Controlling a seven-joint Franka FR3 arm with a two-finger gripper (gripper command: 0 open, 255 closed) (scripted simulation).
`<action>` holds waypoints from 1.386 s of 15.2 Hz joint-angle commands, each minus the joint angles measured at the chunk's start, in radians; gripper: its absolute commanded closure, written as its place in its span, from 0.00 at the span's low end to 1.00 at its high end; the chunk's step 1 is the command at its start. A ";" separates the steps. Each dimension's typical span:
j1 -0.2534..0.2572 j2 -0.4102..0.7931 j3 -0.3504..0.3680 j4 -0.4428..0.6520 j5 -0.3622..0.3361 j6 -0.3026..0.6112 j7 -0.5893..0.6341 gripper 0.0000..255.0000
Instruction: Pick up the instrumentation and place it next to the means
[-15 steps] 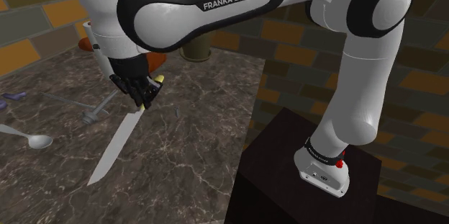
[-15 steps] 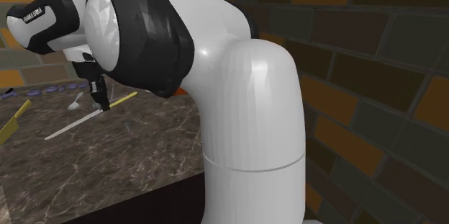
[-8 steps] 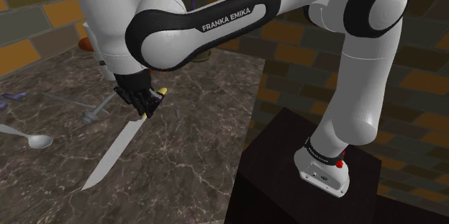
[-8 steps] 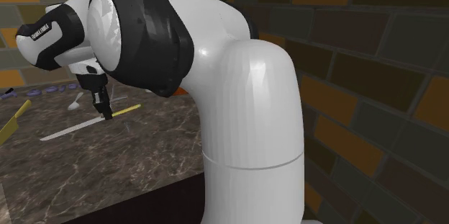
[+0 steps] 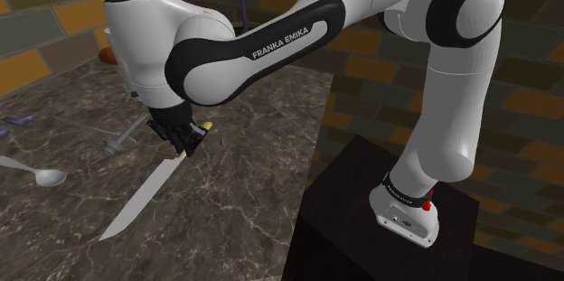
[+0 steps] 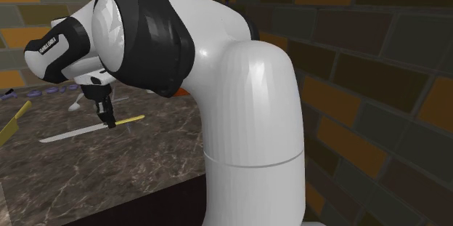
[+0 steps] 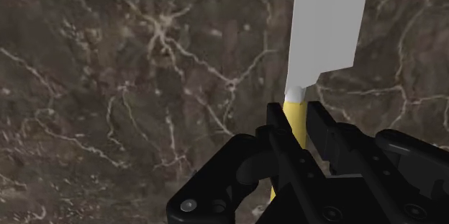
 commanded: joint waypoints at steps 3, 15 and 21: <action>0.000 0.001 0.000 -0.001 0.000 0.001 0.000 1.00; 0.005 -0.025 0.011 0.095 0.023 -0.114 -0.016 0.00; 0.005 -0.025 0.011 0.095 0.023 -0.114 -0.016 0.00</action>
